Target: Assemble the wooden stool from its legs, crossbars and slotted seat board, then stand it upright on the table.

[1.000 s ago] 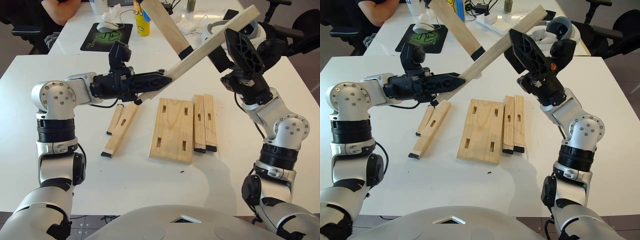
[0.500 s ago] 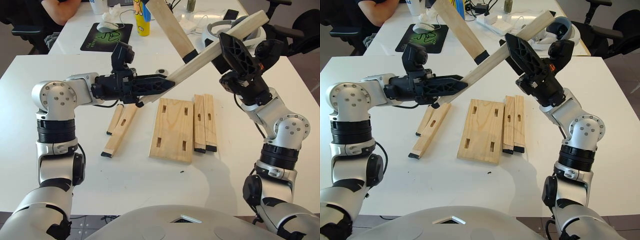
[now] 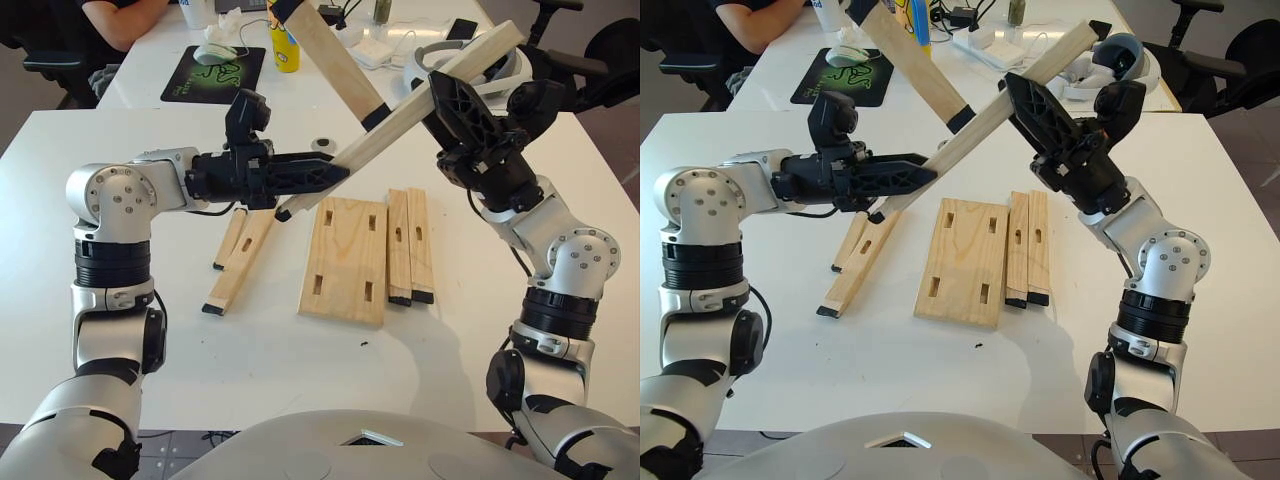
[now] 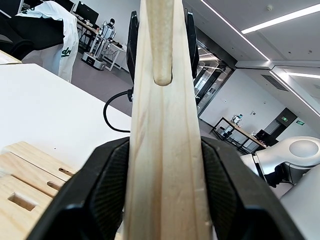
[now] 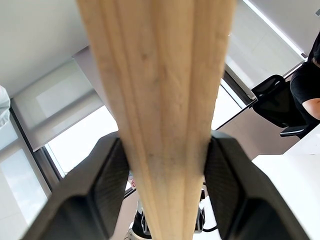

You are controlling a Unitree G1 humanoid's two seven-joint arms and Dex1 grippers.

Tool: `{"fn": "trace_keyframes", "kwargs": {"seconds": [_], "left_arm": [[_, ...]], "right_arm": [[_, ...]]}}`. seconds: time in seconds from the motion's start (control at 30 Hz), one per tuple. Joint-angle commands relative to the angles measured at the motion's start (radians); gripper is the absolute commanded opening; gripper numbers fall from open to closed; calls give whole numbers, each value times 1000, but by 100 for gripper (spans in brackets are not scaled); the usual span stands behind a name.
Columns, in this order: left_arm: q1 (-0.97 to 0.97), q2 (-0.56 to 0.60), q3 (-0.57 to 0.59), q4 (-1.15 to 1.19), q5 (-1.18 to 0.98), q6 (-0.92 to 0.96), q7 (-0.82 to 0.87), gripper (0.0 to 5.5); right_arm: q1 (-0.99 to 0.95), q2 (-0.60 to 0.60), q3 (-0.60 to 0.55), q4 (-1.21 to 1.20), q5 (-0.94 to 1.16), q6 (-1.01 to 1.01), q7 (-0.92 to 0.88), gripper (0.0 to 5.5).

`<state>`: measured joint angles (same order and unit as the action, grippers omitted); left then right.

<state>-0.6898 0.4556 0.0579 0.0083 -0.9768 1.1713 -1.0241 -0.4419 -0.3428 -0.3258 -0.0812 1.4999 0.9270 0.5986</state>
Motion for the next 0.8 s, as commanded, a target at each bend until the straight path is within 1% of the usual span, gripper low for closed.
{"fn": "trace_keyframes", "kwargs": {"seconds": [0.03,0.1,0.27,0.37,0.47,0.53,0.6,0.7,0.8], "left_arm": [[8,14,-9,-1,29,-31,2,245],[4,9,1,12,31,-38,17,265],[101,98,18,-61,39,-24,3,345],[155,159,67,-94,21,-23,-9,348],[185,224,207,-75,-20,-14,17,348],[191,258,267,-32,-18,-29,26,348],[195,275,284,-5,-5,-46,28,348],[210,278,277,19,15,-70,26,348],[226,253,256,25,29,-95,32,348]], "right_arm": [[-1,6,-17,-9,-30,-46,1,208],[1,7,-23,-1,-49,-64,1,208],[30,-27,-37,-2,-85,-80,54,207],[52,-59,-48,-8,-127,-97,95,207],[106,-133,-47,-32,-190,-86,170,207],[141,-187,-66,-42,-198,-68,226,207],[161,-222,-77,-48,-200,-58,262,207],[195,-277,-71,-80,-232,-57,325,207],[238,-322,-46,-120,-291,-77,395,207]]}}
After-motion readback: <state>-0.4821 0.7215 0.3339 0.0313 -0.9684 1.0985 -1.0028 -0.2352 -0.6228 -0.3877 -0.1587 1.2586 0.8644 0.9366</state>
